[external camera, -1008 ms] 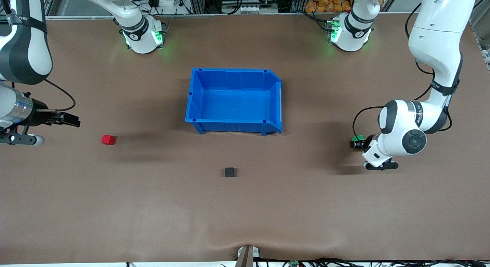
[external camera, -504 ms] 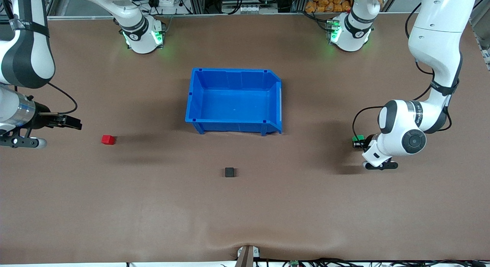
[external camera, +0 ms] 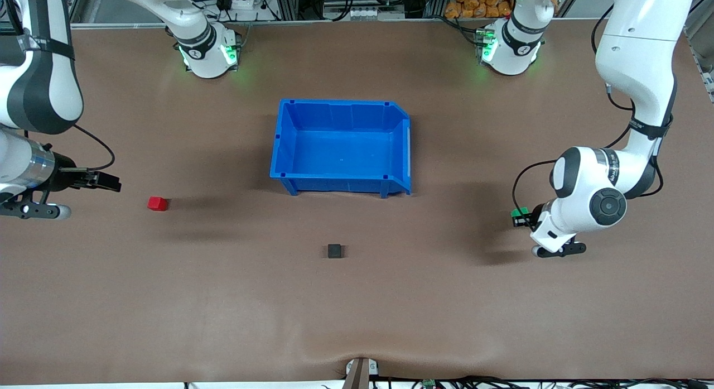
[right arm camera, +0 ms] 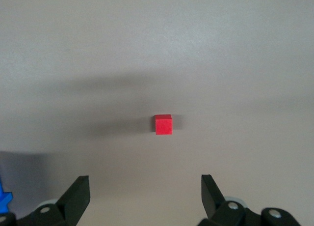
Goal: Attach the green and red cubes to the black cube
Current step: 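Carry the green cube with the left gripper toward the black cube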
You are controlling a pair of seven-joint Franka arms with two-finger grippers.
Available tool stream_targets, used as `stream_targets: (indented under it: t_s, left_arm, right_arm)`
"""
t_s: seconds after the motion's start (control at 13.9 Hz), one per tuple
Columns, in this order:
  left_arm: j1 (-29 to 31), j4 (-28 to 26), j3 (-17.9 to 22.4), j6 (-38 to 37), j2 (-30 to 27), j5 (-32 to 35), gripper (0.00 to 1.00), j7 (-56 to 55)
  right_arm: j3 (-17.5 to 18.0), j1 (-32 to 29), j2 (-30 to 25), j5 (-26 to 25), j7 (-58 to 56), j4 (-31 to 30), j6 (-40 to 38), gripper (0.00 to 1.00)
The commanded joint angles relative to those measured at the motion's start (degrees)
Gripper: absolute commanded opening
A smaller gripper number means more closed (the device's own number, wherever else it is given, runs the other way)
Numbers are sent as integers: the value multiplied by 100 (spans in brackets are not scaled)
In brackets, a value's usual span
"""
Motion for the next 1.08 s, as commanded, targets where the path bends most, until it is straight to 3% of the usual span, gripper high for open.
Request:
stream_targets:
  t_s: [0.0,0.36,0.65,1.01]
  left_arm:
    - [-156,336,-63,-91,-12,-339,0,-506]
    - [-700,916,-63,-91,313,-1121,0,-1973]
    - [-1280,1408,-63,-91,700,-1324,0,-3931]
    - [-1887,2164,-63,-21,1306,-1385,0,-5541]
  right_arm:
    - [41,-102,59,195,-76,-40,116,100]
    - [49,-119,112,213,-76,-320,536,100]
    - [41,-154,130,213,-76,-488,757,100]
    - [41,-198,331,213,-85,-628,1125,100]
